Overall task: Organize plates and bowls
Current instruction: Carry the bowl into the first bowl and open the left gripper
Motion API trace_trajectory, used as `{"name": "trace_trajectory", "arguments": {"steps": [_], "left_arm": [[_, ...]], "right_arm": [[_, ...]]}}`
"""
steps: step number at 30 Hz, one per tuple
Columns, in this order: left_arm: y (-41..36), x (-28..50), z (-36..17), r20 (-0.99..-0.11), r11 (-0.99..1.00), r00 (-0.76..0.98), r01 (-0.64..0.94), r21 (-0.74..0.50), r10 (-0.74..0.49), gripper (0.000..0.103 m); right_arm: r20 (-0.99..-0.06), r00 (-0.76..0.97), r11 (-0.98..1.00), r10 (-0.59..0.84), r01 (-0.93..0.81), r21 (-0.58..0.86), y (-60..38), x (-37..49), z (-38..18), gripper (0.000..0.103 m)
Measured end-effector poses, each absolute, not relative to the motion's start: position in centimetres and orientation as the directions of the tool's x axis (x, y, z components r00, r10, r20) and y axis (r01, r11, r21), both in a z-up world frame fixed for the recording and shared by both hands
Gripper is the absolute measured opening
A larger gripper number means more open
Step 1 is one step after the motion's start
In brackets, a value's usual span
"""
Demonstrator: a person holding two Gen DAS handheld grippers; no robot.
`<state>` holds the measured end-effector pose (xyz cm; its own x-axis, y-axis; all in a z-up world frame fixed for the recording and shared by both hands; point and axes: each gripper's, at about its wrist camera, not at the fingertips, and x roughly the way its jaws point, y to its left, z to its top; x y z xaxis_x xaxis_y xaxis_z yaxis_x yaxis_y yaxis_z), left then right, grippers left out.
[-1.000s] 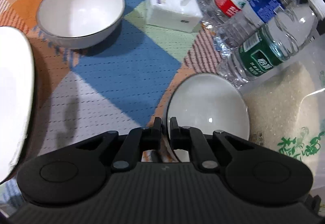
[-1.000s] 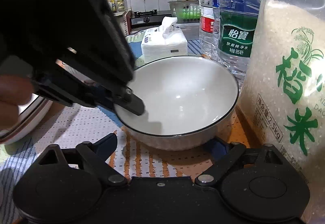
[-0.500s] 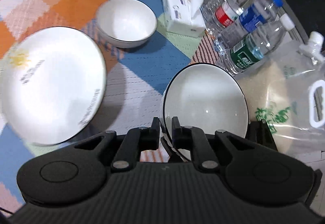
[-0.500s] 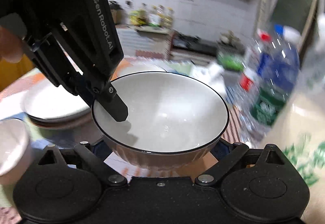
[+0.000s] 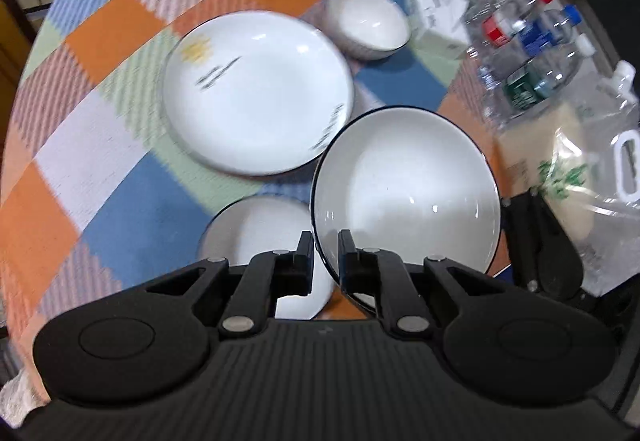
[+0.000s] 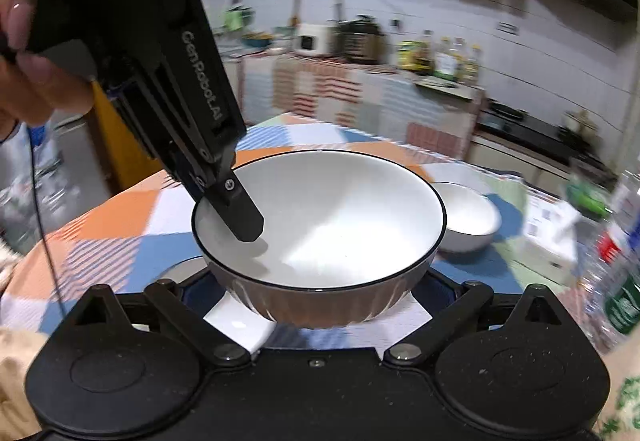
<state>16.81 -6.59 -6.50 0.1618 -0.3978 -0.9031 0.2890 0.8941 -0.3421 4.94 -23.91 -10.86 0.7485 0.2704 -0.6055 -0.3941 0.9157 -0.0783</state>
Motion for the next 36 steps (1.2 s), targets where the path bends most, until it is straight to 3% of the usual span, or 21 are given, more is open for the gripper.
{"name": "trace_trajectory", "arguments": {"steps": [13,22,34,36], "left_arm": [[-3.1,15.5,-11.9,-0.96,0.944,0.101,0.236,-0.232,-0.261,0.01],[-3.8,15.1,-13.2,-0.969,0.951,0.132,0.259,-0.167,-0.207,0.011],[-5.7,14.0,-13.4,-0.963,0.926,0.261,0.376,0.041,-0.063,0.012],[-5.7,13.9,-13.6,-0.964,0.925,0.254,0.378,0.028,-0.074,0.012]], "right_arm": [[-0.717,0.572,0.858,0.399,-0.508,0.073,-19.4,5.5,-14.8,0.1],[-0.743,0.555,0.848,0.374,-0.529,0.031,-18.6,5.5,-15.8,0.1],[-0.784,0.517,0.838,0.345,-0.546,0.009,-18.5,5.6,-15.7,0.101],[-0.782,0.519,0.832,0.346,-0.555,0.0,-18.4,5.5,-15.7,0.101]]}}
